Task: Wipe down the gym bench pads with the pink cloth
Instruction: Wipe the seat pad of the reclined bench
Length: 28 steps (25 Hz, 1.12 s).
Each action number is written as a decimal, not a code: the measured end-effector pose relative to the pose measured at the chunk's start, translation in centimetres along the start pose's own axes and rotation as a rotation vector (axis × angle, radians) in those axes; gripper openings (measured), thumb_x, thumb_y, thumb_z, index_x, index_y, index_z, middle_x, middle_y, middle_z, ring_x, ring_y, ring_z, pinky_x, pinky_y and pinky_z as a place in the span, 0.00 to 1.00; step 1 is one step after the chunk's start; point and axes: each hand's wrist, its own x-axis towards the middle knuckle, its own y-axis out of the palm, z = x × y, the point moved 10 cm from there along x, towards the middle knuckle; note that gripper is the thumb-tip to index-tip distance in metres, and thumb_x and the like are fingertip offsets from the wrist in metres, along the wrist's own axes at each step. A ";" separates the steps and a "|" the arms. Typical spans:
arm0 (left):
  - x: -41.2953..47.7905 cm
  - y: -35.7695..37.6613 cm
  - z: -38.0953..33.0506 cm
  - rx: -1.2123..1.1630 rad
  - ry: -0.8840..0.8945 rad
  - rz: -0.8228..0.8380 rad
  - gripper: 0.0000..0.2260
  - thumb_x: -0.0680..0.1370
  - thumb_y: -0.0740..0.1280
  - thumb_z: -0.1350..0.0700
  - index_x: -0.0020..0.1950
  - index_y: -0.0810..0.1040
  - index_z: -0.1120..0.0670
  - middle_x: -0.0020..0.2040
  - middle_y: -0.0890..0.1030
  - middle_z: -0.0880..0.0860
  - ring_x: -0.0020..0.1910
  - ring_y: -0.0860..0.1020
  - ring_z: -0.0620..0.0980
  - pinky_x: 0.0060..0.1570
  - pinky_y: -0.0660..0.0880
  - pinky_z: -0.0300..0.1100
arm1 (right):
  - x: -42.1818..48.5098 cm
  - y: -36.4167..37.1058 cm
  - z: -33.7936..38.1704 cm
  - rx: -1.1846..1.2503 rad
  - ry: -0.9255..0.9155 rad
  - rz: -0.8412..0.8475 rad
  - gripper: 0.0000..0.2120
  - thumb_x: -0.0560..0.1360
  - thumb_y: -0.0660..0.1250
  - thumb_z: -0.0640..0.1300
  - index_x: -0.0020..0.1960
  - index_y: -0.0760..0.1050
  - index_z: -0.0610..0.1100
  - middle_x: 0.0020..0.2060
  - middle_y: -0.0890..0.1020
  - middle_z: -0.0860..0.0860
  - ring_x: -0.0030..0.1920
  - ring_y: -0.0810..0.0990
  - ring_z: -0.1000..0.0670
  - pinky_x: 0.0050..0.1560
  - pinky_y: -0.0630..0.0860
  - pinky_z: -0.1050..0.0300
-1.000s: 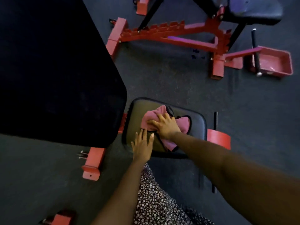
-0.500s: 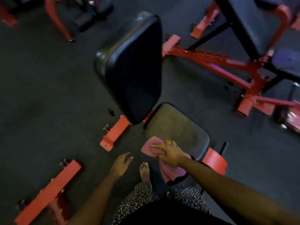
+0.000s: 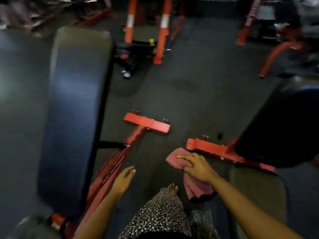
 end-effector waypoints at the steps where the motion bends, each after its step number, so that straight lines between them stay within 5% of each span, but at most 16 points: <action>1: -2.8 -1.8 3.9 -0.019 -0.061 -0.054 0.14 0.78 0.64 0.58 0.62 0.75 0.59 0.63 0.75 0.55 0.65 0.72 0.52 0.62 0.64 0.38 | 0.3 1.6 2.7 -0.019 -0.062 0.041 0.25 0.74 0.61 0.51 0.70 0.63 0.60 0.63 0.70 0.46 0.65 0.68 0.44 0.67 0.61 0.56; 5: -12.6 -6.7 15.3 -0.084 -0.267 -0.154 0.15 0.79 0.62 0.60 0.64 0.73 0.63 0.63 0.75 0.58 0.59 0.73 0.49 0.49 0.66 0.29 | -0.7 8.8 12.5 -0.062 -0.277 0.207 0.25 0.73 0.63 0.49 0.69 0.66 0.59 0.64 0.71 0.45 0.65 0.69 0.45 0.67 0.61 0.57; 9: -22.2 -10.8 24.1 -0.153 -0.403 -0.317 0.15 0.79 0.63 0.57 0.64 0.73 0.60 0.64 0.75 0.55 0.62 0.73 0.51 0.58 0.65 0.36 | -4.0 16.3 21.3 -0.112 -0.437 0.357 0.30 0.65 0.59 0.55 0.67 0.68 0.61 0.63 0.72 0.46 0.63 0.71 0.43 0.67 0.64 0.57; 18: -46.1 -10.7 42.6 -0.340 -0.650 -0.462 0.16 0.79 0.61 0.52 0.67 0.71 0.54 0.66 0.74 0.51 0.61 0.73 0.46 0.57 0.66 0.33 | -15.7 33.8 38.4 -0.325 -0.814 0.429 0.24 0.70 0.66 0.49 0.66 0.70 0.58 0.64 0.74 0.47 0.63 0.72 0.42 0.65 0.65 0.53; 23: -64.1 -5.7 54.4 -0.569 -0.856 -0.544 0.15 0.80 0.61 0.53 0.66 0.72 0.55 0.61 0.74 0.50 0.64 0.72 0.52 0.55 0.67 0.37 | -27.9 47.3 47.0 -0.437 -0.983 0.566 0.34 0.60 0.50 0.62 0.65 0.71 0.60 0.60 0.76 0.47 0.62 0.71 0.44 0.63 0.64 0.55; 28: -75.1 -5.5 63.7 -0.613 -1.017 -0.588 0.15 0.79 0.62 0.54 0.64 0.74 0.56 0.64 0.76 0.56 0.63 0.74 0.54 0.61 0.70 0.43 | -36.1 57.6 54.0 -0.524 -1.075 0.652 0.30 0.63 0.53 0.60 0.65 0.70 0.61 0.59 0.75 0.47 0.63 0.70 0.44 0.64 0.63 0.54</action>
